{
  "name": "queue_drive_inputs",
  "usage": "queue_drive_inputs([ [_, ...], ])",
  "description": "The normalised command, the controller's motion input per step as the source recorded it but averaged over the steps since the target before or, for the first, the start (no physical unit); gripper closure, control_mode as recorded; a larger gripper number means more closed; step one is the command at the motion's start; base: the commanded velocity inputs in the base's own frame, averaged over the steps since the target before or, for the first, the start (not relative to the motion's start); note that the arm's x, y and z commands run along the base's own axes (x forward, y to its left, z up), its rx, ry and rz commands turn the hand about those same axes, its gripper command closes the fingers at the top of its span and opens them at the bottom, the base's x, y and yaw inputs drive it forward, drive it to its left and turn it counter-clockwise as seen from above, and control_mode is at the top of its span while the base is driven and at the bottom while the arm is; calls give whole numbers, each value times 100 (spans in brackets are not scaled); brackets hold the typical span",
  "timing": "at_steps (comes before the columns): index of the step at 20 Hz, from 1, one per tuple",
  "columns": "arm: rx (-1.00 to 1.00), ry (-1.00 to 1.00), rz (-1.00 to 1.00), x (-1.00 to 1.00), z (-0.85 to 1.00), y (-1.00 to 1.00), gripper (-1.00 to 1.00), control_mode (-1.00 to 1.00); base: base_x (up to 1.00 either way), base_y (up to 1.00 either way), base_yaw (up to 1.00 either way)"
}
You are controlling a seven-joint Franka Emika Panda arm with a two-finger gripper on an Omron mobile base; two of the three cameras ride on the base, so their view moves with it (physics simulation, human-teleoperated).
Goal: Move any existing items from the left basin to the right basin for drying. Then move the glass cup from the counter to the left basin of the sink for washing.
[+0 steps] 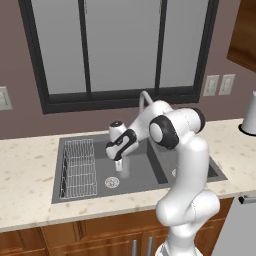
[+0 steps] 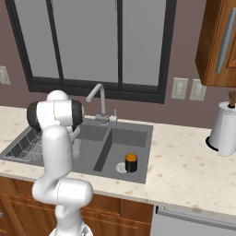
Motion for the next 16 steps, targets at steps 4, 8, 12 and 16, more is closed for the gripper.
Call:
queue_drive_inputs([
  [4,0,0,0,0,-29,5,100,-100,0,0,0],
  [8,0,0,0,0,-16,0,-100,-100,0,0,0],
  [12,0,-2,0,0,7,0,-100,-100,0,0,0],
  [16,0,-9,0,-8,56,0,-100,-100,0,0,0],
])
